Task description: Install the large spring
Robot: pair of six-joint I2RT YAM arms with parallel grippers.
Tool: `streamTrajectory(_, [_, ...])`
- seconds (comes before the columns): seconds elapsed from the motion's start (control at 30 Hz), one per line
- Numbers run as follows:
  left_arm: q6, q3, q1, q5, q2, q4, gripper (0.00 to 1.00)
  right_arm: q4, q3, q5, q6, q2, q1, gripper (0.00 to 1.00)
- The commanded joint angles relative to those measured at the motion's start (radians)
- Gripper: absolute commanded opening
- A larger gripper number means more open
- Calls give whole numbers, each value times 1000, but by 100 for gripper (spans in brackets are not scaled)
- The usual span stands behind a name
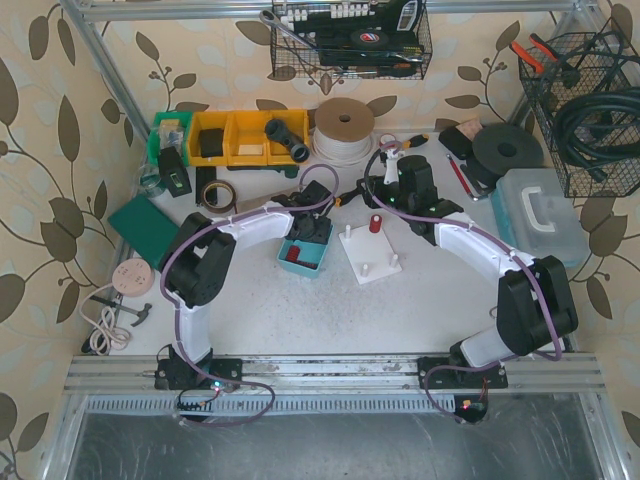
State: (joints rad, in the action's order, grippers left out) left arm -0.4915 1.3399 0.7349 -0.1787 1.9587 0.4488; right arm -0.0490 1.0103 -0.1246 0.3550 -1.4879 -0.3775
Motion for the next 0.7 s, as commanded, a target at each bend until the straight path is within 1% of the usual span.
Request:
streamTrajectory(0.0, [-35, -44, 17, -3, 90, 128, 70, -22, 16, -14, 4, 6, -1, 45])
streamTrajectory(0.1, [-36, -32, 17, -4, 97, 142, 64, -25, 15, -16, 5, 8, -2, 45])
streamTrajectory(0.2, [-37, -22, 18, -10, 101, 156, 51, -24, 11, -13, 4, 12, -2, 45])
streamTrajectory(0.23, [-40, -23, 18, -12, 99, 159, 49, -25, 11, -12, 4, 14, -1, 45])
streamTrajectory(0.53, [-39, -17, 18, -38, 15, 172, 40, -31, -1, -11, 9, 33, -2, 45])
streamTrajectory(0.67, [-37, 12, 19, -46, -20, 208, 31, -33, -5, -12, 9, 40, -2, 45])
